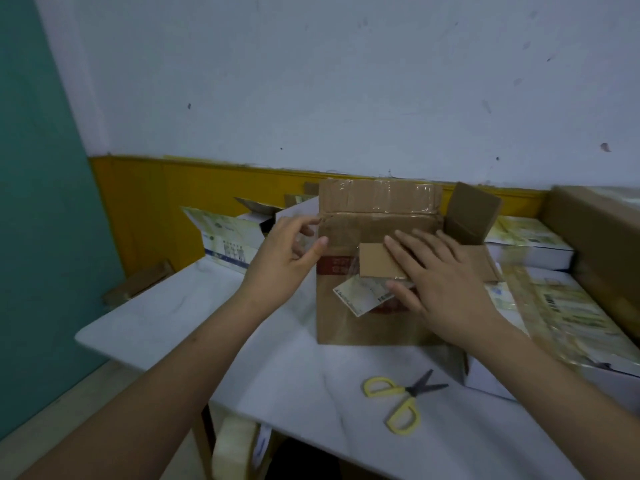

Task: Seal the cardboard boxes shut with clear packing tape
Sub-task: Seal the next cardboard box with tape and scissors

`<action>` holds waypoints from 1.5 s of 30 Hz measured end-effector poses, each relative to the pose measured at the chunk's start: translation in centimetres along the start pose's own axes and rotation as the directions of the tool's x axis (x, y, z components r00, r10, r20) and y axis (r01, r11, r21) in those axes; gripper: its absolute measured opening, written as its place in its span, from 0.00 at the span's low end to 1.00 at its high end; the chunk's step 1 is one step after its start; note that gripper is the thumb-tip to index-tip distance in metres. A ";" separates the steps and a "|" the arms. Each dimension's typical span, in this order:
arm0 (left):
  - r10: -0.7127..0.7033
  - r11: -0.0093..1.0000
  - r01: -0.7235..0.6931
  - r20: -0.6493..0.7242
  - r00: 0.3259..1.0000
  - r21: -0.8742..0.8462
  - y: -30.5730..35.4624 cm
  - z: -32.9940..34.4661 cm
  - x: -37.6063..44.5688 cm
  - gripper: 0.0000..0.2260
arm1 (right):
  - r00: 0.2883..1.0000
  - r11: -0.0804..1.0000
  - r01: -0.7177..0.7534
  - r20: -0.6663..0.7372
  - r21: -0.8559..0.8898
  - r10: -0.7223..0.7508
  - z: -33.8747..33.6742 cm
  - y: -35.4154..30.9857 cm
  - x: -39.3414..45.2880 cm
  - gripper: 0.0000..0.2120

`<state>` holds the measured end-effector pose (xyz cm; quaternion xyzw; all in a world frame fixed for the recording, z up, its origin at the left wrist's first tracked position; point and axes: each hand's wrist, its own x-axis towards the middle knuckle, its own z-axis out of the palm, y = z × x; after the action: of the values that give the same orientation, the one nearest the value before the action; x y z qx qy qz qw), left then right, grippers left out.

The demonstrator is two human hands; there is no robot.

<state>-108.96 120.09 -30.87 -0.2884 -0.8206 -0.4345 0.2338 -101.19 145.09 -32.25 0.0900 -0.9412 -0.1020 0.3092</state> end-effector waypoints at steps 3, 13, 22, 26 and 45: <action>-0.199 0.980 0.197 -0.116 0.973 -0.030 -1.2 -1.6 -4.2 0.09 | 0.903 0.999 0.008 -0.429 0.035 0.008 -1.2 -3.0 0.0 0.24; -0.905 0.322 0.860 0.138 0.403 -0.395 -7.7 -0.4 -20.6 0.31 | 0.958 0.892 0.282 -0.151 0.353 -0.243 8.2 -18.8 0.8 0.11; -0.656 0.058 0.945 0.702 0.278 -0.321 -8.9 -3.1 -20.1 0.25 | 0.976 0.760 -0.012 0.172 0.650 -0.131 13.8 -20.1 0.6 0.13; -0.665 0.010 0.970 0.723 0.188 -0.244 -7.7 -4.0 -18.7 0.14 | 0.952 0.495 -0.028 0.175 0.868 -0.252 13.6 -20.4 0.8 0.14; -0.646 0.582 0.812 0.581 0.495 -0.045 3.7 -7.6 -9.0 0.10 | 0.769 0.134 -0.447 0.456 0.885 -0.448 1.2 -10.2 6.7 0.12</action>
<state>-98.94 112.90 -30.57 -0.0441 -0.8136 -0.5240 -0.2479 -106.19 133.89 -31.93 0.2297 -0.8045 0.5201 -0.1717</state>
